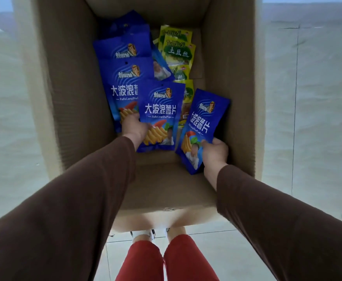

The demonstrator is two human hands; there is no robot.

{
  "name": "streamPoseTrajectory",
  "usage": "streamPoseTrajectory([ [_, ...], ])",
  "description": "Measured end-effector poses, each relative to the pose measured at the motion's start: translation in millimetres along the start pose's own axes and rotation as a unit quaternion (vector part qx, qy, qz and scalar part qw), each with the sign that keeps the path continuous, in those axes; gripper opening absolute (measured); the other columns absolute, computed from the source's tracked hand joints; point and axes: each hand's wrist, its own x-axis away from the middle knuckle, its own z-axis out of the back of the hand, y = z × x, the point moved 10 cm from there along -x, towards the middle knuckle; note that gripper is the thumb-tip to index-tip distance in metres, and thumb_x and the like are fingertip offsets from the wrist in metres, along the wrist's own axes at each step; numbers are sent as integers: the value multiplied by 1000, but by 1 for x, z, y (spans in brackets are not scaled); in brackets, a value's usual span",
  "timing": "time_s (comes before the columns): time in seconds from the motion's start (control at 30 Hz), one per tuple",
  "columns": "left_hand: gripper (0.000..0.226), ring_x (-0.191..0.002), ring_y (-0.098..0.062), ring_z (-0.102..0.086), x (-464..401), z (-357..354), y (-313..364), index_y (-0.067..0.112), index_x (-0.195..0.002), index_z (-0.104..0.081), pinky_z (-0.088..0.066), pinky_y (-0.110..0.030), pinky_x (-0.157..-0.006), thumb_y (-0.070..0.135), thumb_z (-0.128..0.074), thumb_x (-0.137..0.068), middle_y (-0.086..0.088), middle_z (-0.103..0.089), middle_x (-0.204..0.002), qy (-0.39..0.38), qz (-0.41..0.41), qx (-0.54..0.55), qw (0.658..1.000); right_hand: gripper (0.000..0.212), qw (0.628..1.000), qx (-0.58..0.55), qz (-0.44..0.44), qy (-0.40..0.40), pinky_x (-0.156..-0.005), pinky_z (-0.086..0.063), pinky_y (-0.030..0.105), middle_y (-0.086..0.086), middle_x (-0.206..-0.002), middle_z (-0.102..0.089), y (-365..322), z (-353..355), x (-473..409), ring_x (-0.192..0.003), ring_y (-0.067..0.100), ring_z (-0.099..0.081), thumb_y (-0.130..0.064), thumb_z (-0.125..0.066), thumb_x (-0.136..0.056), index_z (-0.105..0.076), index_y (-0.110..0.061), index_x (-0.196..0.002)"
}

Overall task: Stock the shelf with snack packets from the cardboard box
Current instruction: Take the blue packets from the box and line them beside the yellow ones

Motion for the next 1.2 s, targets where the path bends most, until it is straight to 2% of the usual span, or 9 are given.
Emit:
streamPoseTrajectory([
  [0.1,19,-99,-19,-67,27,26,18,18,-110,-70,-54,-34,-93,19,-72,-92,-1,-71,-107,-3,-16,63,998,19,999,-47,20,-8,-54,-51,28,20,-101,-71,-22,9,38,-81,37,-71,-6,-52,-103,-62,-15,-90],
  [0.2,15,-98,-22,-69,70,63,50,25,-99,-67,-56,-44,-94,13,-70,-92,1,-72,-101,-9,-70,133,989,11,996,-61,56,-37,-46,-50,28,21,-85,-64,-56,25,87,-58,21,-68,-5,-50,-104,-60,0,-100],
  [0.33,22,-97,-15,-70,155,116,114,19,-115,-64,-57,-38,-92,8,-65,-96,0,-72,-110,-18,-128,178,975,25,991,-18,120,-65,-73,-46,32,7,-96,-63,-118,74,156,-76,17,-59,-19,-52,-105,-58,-3,-123],
  [0.43,28,-100,-13,-69,230,147,174,22,-122,-60,-56,-35,-91,8,-61,-98,4,-72,-114,-39,-176,201,963,15,984,-54,159,-64,-72,-54,35,6,-99,-70,-168,139,220,-78,16,-65,-21,-52,-105,-60,-12,-113],
  [0.57,30,-107,-14,-67,349,168,269,24,-124,-55,-53,-39,-98,6,-58,-100,4,-69,-118,-84,-244,196,946,13,964,-131,227,-35,-67,-56,25,-6,-92,-70,-229,254,315,-79,11,-69,-15,-49,-106,-60,-22,-109],
  [0.7,24,-107,-16,-68,495,170,358,28,-115,-58,-55,-37,-93,10,-59,-100,7,-70,-112,-130,-311,185,923,16,939,-196,283,11,-92,-57,48,4,-113,-72,-259,388,404,-101,29,-69,-21,-55,-104,-61,-24,-118],
  [0.83,23,-101,-15,-70,645,144,430,23,-124,-58,-58,-36,-87,19,-59,-101,5,-71,-112,-199,-376,151,892,18,904,-221,363,44,-77,-55,49,10,-104,-74,-260,529,495,-67,27,-61,-18,-55,-102,-65,-22,-117],
  [1.07,28,-111,-31,-68,879,27,503,14,-129,-60,-56,-49,-94,15,-57,-102,-8,-71,-120,-352,-490,92,792,17,845,-315,382,201,-69,-53,32,4,-108,-76,-179,768,614,-69,9,-66,-22,-57,-104,-68,-24,-117],
  [1.2,18,-106,-25,-70,999,-69,511,24,-116,-66,-56,-46,-93,16,-55,-102,-4,-73,-114,-400,-502,73,763,19,796,-371,389,278,-57,-49,31,7,-99,-74,-104,882,640,-58,11,-60,-27,-57,-104,-68,-19,-117],
])
